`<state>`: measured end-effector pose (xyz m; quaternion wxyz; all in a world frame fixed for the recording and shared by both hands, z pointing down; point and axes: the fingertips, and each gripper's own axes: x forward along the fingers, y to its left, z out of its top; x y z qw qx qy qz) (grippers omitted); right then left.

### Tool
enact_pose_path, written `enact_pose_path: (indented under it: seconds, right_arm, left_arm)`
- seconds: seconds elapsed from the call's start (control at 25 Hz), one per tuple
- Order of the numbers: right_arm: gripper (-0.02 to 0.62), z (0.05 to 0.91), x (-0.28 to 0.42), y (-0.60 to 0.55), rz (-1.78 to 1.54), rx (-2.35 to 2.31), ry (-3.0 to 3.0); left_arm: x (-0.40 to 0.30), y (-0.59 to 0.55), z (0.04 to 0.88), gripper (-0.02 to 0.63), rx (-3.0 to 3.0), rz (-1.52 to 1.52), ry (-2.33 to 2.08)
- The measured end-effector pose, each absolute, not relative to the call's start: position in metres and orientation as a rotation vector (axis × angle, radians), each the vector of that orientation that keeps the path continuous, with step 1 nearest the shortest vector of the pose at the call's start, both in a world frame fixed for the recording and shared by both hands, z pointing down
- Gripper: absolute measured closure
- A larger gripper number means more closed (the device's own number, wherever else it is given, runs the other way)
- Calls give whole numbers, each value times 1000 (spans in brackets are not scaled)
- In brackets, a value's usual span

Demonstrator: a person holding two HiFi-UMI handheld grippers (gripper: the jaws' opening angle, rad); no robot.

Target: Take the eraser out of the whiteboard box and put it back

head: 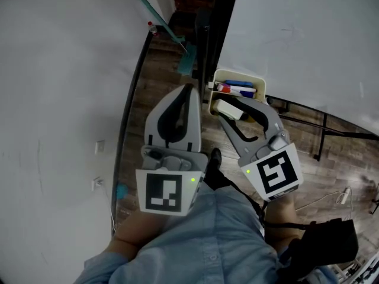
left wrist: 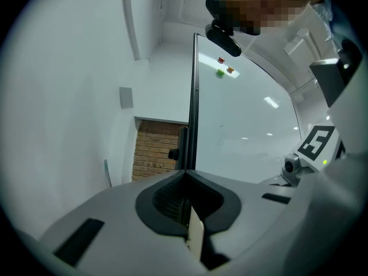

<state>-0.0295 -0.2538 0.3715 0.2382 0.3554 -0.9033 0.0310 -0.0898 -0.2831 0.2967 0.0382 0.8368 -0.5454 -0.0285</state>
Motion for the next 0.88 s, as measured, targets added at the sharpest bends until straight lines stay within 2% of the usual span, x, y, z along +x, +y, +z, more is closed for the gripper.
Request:
enact_pose_path:
  seconds: [0.44,0.88]
  right_arm:
    - [437,386,-32,-256,102,971,-2430]
    - [434,362,-28,-245,85,1014,-2516]
  left_arm:
    - [-93,-284,298,601,2563,-73,-1683]
    - [-91,-264,280,601,2588,-92,-1731]
